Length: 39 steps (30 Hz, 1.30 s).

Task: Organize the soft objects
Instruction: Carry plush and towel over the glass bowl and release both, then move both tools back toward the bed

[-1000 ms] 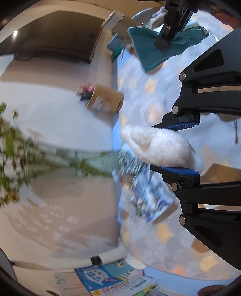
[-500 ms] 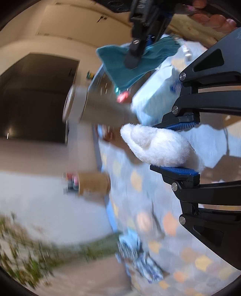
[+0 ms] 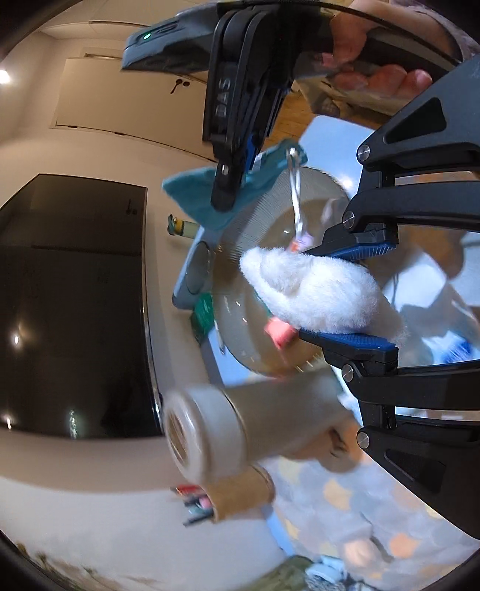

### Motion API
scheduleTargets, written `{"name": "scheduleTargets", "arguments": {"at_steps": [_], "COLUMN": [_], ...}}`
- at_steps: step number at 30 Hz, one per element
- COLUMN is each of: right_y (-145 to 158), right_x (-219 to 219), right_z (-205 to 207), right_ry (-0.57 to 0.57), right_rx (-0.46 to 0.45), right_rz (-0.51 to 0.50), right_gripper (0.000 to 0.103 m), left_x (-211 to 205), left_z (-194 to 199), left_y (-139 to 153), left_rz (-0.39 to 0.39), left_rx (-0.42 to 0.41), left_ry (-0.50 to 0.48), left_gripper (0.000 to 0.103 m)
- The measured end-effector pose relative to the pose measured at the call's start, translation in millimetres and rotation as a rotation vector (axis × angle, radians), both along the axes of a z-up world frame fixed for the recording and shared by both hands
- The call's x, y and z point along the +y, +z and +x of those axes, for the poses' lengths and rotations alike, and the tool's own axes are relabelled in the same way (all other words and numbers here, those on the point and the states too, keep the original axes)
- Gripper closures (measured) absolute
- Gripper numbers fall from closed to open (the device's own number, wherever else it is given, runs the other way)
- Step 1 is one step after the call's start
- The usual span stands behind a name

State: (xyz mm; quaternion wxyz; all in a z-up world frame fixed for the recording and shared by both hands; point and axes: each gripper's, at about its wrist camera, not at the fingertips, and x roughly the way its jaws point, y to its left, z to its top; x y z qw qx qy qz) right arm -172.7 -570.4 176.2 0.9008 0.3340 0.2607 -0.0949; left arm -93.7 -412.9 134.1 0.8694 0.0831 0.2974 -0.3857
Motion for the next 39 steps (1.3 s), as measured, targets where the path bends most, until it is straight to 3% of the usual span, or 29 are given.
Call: {"name": "scheduleTargets", "arguments": {"at_steps": [5, 8, 9, 10, 12, 16, 27, 39], "right_y": [-3, -7, -9, -11, -15, -19, -22, -19], "right_x": [-35, -46, -49, -52, -54, -56, -45, 8], "right_z": [29, 47, 52, 55, 61, 56, 38, 9], "right_ry": [0.023, 0.04, 0.05, 0.053, 0.037, 0.03, -0.005, 0.003], "right_rx": [0.031, 0.076, 0.084, 0.098, 0.134, 0.135, 0.137, 0.117], "right_rz": [-0.001, -0.047, -0.055, -0.059, -0.077, -0.057, -0.008, -0.01], "right_gripper": [0.087, 0.083, 0.065, 0.031, 0.009, 0.009, 0.009, 0.009], "left_x": [-41, -60, -66, -71, -72, -70, -53, 9], "left_z": [8, 20, 22, 24, 22, 12, 7, -13], "left_y": [2, -6, -9, -13, -18, -22, -27, -26], "left_rz": [0.003, 0.003, 0.021, 0.055, 0.076, 0.058, 0.07, 0.091], "left_rx": [-0.037, -0.019, -0.004, 0.006, -0.005, 0.011, 0.042, 0.058], "left_ry": [0.013, -0.024, -0.037, -0.034, -0.019, -0.063, -0.073, -0.086], "left_gripper": [0.069, 0.057, 0.04, 0.018, 0.007, 0.005, 0.005, 0.005]}}
